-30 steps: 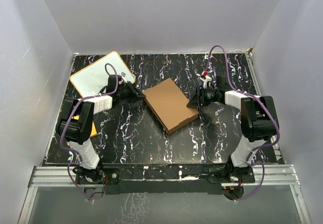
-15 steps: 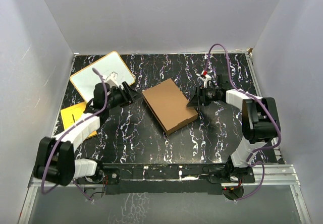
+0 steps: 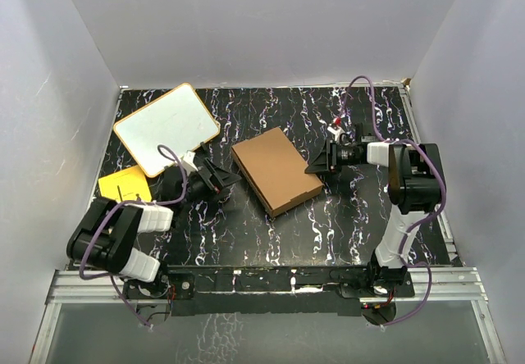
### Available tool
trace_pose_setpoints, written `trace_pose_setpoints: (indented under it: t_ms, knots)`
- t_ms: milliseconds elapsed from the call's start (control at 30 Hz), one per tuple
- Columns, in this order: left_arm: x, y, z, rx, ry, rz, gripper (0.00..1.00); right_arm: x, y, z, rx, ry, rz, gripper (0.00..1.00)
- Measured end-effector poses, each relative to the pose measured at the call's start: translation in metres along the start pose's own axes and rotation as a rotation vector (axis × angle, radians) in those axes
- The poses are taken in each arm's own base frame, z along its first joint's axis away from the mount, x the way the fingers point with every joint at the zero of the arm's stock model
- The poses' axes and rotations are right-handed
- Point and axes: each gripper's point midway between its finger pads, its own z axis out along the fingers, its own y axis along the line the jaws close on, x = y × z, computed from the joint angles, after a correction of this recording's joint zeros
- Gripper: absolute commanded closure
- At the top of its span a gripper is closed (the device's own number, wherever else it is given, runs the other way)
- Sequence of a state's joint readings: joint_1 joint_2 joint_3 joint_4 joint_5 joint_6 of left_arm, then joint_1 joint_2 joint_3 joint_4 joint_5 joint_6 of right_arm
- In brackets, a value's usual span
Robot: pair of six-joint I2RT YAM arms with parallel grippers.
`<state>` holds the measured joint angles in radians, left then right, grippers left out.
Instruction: Fold the paper box
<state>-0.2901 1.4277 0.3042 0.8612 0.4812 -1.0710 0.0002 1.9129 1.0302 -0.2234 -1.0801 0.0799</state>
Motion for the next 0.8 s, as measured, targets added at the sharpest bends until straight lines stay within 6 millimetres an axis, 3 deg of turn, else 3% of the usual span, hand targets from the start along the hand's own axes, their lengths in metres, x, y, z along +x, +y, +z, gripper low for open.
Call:
trace_pose_setpoints:
  t_ms: [267,400,600,800]
  knots:
    - [0.027,-0.008,0.026,0.050,0.025,-0.038,0.03,-0.002,-0.009,-0.016,-0.093,-0.034,0.141,0.73]
    - [0.027,-0.015,0.040,0.086,0.001,-0.053,0.03,-0.002,-0.009,-0.017,-0.106,-0.036,0.158,0.73]
    - [0.019,-0.050,0.048,0.204,-0.045,-0.021,0.03,-0.002,-0.010,-0.017,-0.108,-0.036,0.162,0.74]
    - [0.017,-0.058,0.053,0.216,-0.056,-0.015,0.03,-0.001,-0.010,-0.017,-0.119,-0.036,0.172,0.74]
